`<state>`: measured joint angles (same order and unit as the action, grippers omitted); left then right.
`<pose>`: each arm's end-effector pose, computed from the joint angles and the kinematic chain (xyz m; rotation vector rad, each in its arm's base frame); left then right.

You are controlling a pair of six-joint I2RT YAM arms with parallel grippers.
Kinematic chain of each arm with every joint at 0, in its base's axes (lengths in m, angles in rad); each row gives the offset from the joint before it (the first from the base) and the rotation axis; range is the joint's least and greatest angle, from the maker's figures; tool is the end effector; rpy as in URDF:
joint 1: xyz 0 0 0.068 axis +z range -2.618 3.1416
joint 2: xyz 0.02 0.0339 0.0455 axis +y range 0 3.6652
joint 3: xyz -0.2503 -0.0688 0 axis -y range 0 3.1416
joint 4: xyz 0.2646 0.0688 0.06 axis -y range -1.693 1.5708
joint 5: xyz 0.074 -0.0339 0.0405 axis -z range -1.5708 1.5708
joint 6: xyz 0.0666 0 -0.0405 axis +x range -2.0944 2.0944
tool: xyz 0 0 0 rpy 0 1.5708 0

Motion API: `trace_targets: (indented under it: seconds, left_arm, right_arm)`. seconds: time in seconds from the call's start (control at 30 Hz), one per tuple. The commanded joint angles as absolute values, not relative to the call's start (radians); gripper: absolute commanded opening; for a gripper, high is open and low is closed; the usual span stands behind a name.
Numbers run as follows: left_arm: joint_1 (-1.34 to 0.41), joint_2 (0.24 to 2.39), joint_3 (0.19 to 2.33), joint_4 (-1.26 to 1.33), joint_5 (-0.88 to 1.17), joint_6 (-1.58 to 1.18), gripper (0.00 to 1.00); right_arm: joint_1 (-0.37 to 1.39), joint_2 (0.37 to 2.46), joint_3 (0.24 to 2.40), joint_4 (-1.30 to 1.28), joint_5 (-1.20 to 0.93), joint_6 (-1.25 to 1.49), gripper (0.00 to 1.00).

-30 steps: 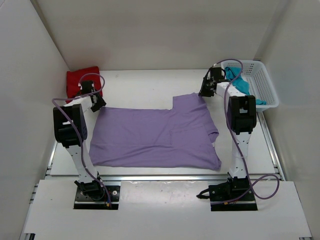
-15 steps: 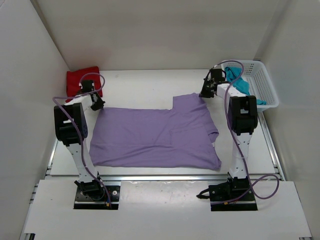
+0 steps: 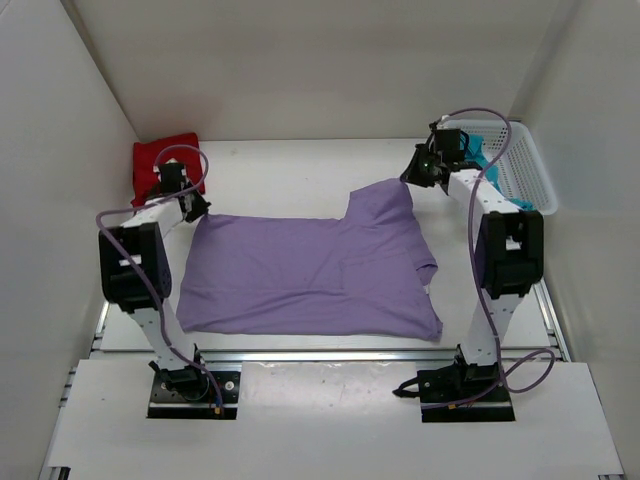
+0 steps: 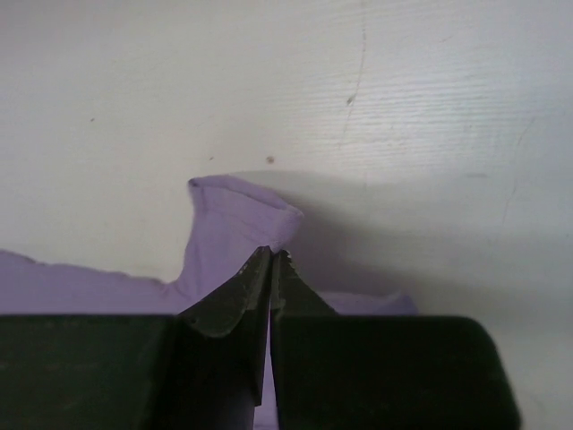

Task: Fold and stack the t-shirts
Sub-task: Grap the side of the flattened tshirt furthest away from the robot with both arms, then fold the other side of the tshirt into a rectangle

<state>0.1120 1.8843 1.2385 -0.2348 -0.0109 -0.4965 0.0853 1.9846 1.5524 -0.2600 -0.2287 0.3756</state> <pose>0.4313 0.0492 0.1319 -0.7408 2.3433 -0.1557 0.4899 0.0570 0.1977 0.2087 2.2814 0.5013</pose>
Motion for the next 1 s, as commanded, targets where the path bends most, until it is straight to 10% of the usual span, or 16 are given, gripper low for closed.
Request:
trace_targets:
  seconds: [0.0, 0.43, 0.97]
  left_arm:
    - [0.103, 1.714, 1.159, -0.183, 0.032, -0.528, 0.00]
    - [0.205, 1.368, 0.844, -0.179, 0.103, -0.543, 0.00]
    - [0.235, 1.267, 0.789, -0.219, 0.095, -0.541, 0.00]
  right_arm:
    - [0.110, 1.853, 1.447, -0.210, -0.247, 0.411, 0.00]
    - [0.153, 1.199, 0.734, -0.075, -0.178, 0.494, 0.00]
    - [0.057, 0.669, 0.499, -0.369, -0.268, 0.451, 0.00]
